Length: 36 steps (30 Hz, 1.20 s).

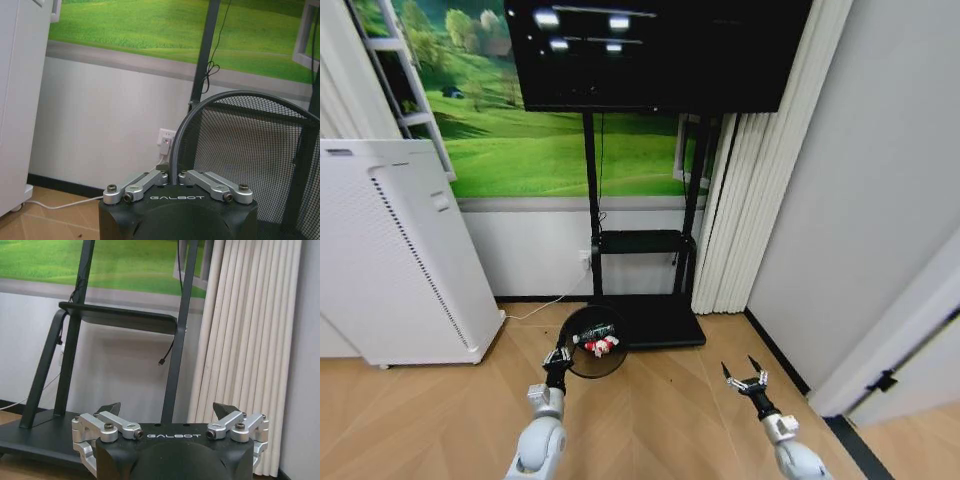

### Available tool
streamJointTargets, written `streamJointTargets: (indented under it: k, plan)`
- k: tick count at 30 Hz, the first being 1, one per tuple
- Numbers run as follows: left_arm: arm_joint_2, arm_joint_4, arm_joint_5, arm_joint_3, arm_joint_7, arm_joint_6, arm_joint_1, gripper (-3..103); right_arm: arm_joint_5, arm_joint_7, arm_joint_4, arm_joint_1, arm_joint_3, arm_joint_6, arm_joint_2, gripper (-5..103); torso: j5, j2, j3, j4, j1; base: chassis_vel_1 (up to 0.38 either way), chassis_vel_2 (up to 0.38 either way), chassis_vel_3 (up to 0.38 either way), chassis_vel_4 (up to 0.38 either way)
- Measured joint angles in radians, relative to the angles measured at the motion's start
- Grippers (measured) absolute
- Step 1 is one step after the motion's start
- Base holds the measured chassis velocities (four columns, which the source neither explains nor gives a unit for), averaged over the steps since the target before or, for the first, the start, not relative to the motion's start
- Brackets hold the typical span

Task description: Pick up the trash bin and place the garbage on the floor into it.

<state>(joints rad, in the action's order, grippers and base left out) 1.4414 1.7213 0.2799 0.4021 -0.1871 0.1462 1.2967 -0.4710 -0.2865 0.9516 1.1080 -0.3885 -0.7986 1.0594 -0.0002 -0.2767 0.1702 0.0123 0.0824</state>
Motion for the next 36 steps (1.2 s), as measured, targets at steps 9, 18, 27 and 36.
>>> streamJointTargets:
  k: [9, 18, 27, 36]
  plan:
    - [0.006, -0.002, -0.008, 0.006, 0.001, 0.006, 0.008, 3, 0.001, -0.018, -0.004, 0.009, -0.01, 0.0, 0.002, 100, 0.0001, 0.0, 0.0, -0.0001, 0.0, 0.291, -0.297, -0.29, 0.294]
    - [-0.003, -0.009, -0.005, 0.013, 0.001, 0.008, 0.006, 3, 0.013, -0.026, -0.016, 0.009, -0.015, 0.0, 0.008, 100, 0.0001, 0.0, 0.0, 0.0002, 0.0, 0.263, -0.173, -0.264, 0.177]
    - [-0.007, -0.012, 0.007, 0.012, -0.005, 0.005, -0.01, 3, 0.014, -0.04, -0.018, 0.009, -0.014, 0.0, 0.012, 100, 0.0004, 0.0, 0.0, 0.0003, 0.0, 0.362, -0.042, -0.375, 0.043]
    - [0.002, -0.02, 0.002, 0.014, -0.008, 0.003, -0.014, 3, -0.009, -0.082, -0.024, 0.005, -0.015, 0.0, 0.007, 100, 0.0004, 0.0, 0.0, 0.0001, 0.0, 0.379, 0.085, -0.37, -0.085]
